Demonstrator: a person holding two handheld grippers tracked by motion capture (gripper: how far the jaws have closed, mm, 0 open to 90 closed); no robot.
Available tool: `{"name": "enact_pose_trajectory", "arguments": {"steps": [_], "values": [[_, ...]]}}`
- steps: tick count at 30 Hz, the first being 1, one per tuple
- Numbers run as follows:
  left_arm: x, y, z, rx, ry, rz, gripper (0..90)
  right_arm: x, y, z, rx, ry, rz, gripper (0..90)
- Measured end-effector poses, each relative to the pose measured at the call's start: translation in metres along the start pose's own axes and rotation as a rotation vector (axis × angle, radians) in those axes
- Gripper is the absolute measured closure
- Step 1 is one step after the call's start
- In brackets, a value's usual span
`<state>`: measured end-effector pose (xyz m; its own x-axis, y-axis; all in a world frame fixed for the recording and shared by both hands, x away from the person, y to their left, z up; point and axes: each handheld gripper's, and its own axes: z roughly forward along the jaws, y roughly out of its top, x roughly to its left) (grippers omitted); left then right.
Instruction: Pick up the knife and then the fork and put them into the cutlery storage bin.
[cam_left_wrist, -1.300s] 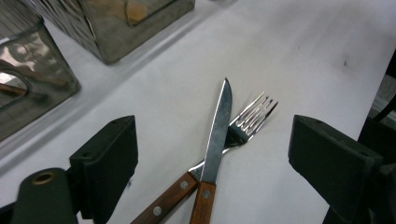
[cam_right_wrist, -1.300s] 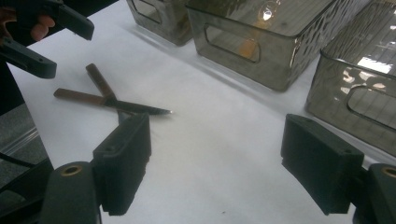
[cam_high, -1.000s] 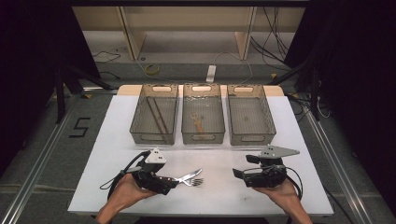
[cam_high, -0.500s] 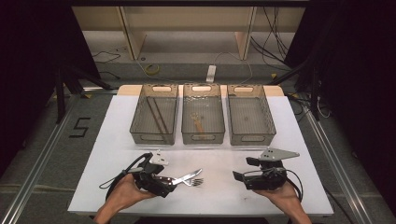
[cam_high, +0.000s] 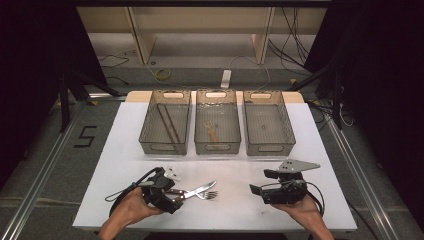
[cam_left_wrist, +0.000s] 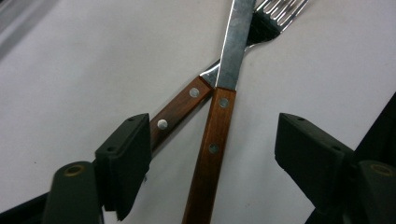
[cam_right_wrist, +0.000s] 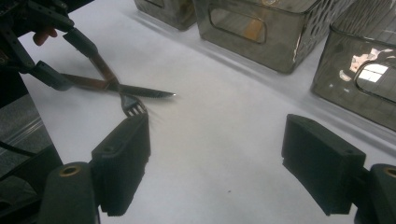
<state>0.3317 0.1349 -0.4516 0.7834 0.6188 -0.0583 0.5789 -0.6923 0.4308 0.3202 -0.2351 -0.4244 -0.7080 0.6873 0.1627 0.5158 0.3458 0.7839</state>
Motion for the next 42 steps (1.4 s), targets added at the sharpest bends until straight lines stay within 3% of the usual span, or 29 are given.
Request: {"name": "enact_pose_trajectory", "arguments": {"steps": [10,23,28,42], "values": [[0.0,-0.004,0.004,0.091,0.016,0.031,39.3,0.003,0.0,0.001,0.013,0.001,-0.012,24.8],[0.002,-0.003,0.007,0.126,0.011,0.027,61.4,0.004,0.0,0.002,0.018,0.0,-0.013,25.3],[0.003,-0.002,0.011,0.162,0.003,0.033,64.8,0.004,0.0,0.002,0.021,0.002,-0.016,25.4],[0.001,-0.001,0.013,0.174,0.02,0.048,68.3,0.004,0.001,0.002,0.031,0.0,-0.018,25.7]]}}
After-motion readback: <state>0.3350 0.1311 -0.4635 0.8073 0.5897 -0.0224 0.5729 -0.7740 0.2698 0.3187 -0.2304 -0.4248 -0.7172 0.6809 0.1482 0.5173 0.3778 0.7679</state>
